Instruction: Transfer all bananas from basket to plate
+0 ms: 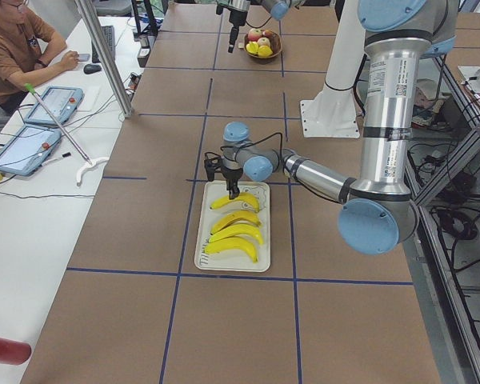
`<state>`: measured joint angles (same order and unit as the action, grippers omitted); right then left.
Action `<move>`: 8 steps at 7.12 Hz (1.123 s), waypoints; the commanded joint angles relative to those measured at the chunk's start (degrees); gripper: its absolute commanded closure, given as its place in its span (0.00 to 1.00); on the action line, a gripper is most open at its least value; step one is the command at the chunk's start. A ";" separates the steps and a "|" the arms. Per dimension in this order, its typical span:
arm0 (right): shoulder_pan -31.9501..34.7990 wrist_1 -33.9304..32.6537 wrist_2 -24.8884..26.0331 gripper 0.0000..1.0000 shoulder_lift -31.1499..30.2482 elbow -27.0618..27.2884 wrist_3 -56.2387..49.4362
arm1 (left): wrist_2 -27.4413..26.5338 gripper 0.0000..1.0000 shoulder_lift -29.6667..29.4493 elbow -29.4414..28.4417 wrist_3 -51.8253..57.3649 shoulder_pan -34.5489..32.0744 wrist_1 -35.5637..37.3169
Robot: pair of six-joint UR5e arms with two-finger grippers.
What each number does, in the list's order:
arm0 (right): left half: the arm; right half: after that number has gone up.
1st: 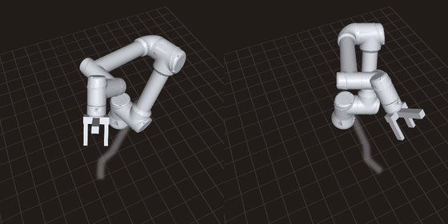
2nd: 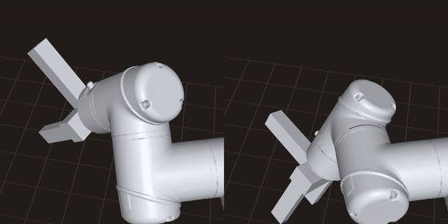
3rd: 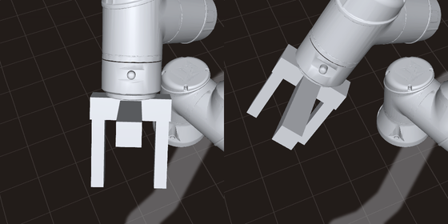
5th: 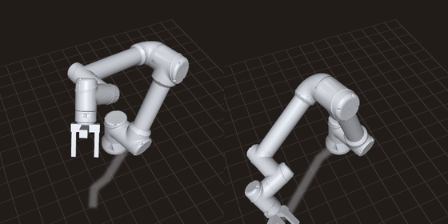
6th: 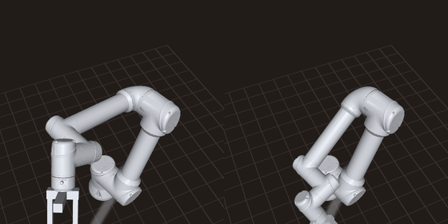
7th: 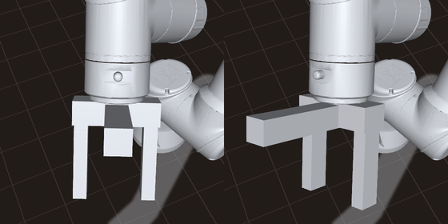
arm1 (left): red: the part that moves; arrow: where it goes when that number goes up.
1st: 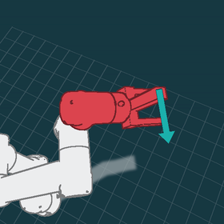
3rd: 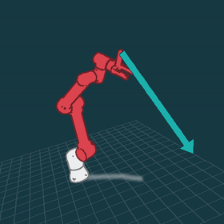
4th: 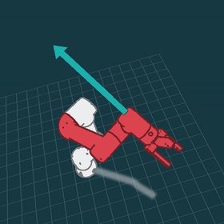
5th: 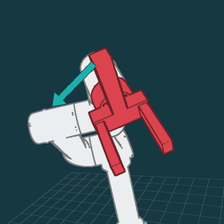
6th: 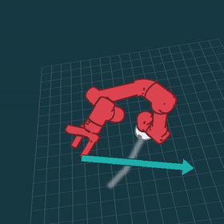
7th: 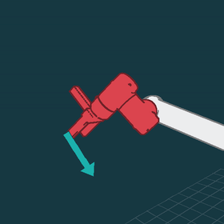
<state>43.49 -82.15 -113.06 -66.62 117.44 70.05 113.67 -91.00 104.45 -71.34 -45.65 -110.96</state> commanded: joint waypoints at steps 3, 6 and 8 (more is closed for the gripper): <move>8.78 -15.72 0.12 0.00 -2.35 -0.27 -26.69 | 1.98 0.00 0.03 4.60 9.74 -5.21 4.14; 26.76 -15.77 -10.70 0.00 -8.52 -7.96 -54.76 | 6.21 0.00 -0.05 6.56 34.26 -18.99 13.66; 38.89 -15.67 -18.48 0.00 -9.57 -17.89 -73.72 | 9.43 0.00 -0.40 1.41 54.18 -30.58 18.14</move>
<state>74.94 -97.87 -126.93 -75.45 105.40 7.75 120.73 -91.20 108.96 -28.90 -69.38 -95.18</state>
